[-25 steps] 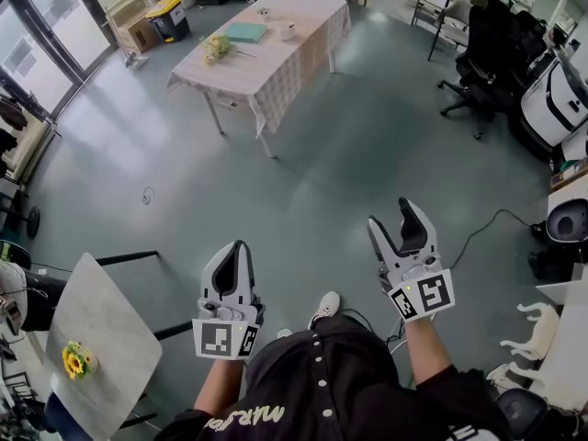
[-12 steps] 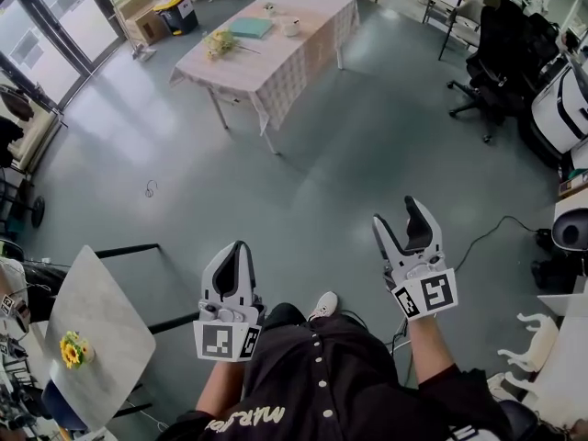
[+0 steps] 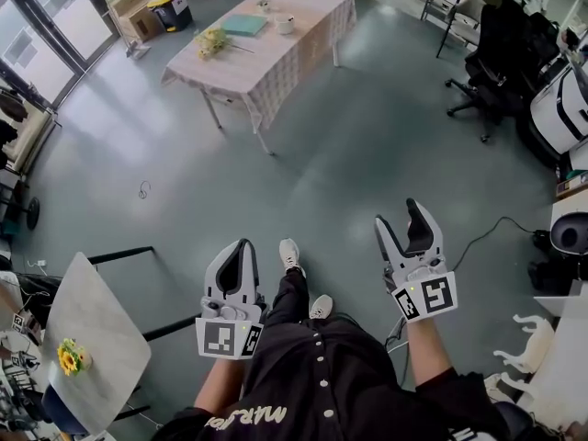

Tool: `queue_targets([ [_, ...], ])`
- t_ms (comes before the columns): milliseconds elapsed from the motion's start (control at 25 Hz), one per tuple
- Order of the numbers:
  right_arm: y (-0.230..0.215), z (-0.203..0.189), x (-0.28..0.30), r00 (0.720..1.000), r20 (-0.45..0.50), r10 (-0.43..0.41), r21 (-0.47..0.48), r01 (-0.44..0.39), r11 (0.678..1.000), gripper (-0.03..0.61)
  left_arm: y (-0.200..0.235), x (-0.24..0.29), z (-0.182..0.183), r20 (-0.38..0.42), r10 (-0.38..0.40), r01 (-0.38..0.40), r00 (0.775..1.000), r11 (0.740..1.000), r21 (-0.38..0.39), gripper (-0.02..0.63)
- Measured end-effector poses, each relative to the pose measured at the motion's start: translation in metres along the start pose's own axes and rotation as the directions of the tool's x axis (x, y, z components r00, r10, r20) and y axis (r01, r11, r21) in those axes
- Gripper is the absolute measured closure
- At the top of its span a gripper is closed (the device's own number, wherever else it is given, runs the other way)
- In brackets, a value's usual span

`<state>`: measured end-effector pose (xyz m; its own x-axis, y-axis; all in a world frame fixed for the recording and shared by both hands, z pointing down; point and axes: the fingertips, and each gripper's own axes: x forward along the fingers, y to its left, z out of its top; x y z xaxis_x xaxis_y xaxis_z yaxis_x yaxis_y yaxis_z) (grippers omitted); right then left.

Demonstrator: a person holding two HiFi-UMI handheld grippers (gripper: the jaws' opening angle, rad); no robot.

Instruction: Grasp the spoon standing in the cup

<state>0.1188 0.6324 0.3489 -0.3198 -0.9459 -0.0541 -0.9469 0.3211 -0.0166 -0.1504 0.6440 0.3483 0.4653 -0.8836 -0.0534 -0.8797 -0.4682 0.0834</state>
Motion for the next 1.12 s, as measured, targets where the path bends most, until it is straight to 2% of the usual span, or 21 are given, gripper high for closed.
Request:
queue_targets([
  [520, -0.047, 0.005, 0.088, 0.999, 0.011, -0.034, -0.021, 0.034, 0.999, 0.319, 0.038, 0.102, 0.003, 0.026, -0.024, 0.024, 0.999, 1.000, -0.007, 0.603],
  [1120, -0.075, 0.018, 0.234, 0.998, 0.027, -0.059, -0.025, 0.060, 0.998, 0.321, 0.126, 0.229, 0.021, 0.038, -0.038, 0.039, 0.999, 0.999, -0.011, 0.603],
])
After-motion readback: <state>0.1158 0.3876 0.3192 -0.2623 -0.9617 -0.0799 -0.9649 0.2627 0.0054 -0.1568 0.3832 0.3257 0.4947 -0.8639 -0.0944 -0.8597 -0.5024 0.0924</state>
